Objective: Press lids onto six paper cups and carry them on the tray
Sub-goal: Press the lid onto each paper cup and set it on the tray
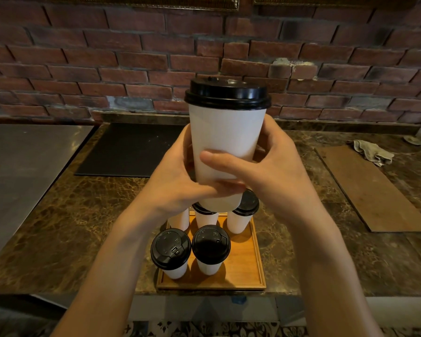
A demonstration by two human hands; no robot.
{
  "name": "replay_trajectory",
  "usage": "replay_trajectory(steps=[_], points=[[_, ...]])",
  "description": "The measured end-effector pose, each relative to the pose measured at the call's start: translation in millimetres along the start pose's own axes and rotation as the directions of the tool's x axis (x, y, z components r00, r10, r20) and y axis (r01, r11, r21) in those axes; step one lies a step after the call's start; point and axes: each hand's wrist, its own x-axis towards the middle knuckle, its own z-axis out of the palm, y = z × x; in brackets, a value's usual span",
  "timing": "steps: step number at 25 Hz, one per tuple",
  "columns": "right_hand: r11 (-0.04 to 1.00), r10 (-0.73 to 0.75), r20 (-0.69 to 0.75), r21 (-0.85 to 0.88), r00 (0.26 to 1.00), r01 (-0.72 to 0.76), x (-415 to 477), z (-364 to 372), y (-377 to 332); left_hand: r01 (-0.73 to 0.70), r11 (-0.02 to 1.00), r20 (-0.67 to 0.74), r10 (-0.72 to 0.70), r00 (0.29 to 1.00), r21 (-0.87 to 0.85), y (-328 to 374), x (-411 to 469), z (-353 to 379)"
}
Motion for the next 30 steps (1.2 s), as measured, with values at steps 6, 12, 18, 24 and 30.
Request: replay_trajectory(steps=[6,12,18,24,30], points=[[0.996,0.013,0.126,0.090,0.992,-0.024,4,-7,6,0.050,0.997,0.077,-0.045,0.996,-0.059,-5,1,-5],[0.987,0.023,0.207,0.154,0.978,-0.056,5,-12,12,0.073,0.995,0.118,-0.064,0.991,-0.073,-9,0,-6],[0.992,0.022,0.204,0.117,0.979,-0.046,6,-10,11,0.044,0.997,0.082,-0.039,0.996,-0.056,-8,0,-5],[0.999,0.009,0.135,0.030,0.991,-0.013,2,-7,3,-0.012,1.000,0.022,0.013,1.000,-0.008,-8,-1,-1],[0.994,0.047,-0.034,-0.097,0.998,-0.050,-2,8,-1,-0.037,0.999,-0.085,0.036,0.996,-0.010,-13,1,7]])
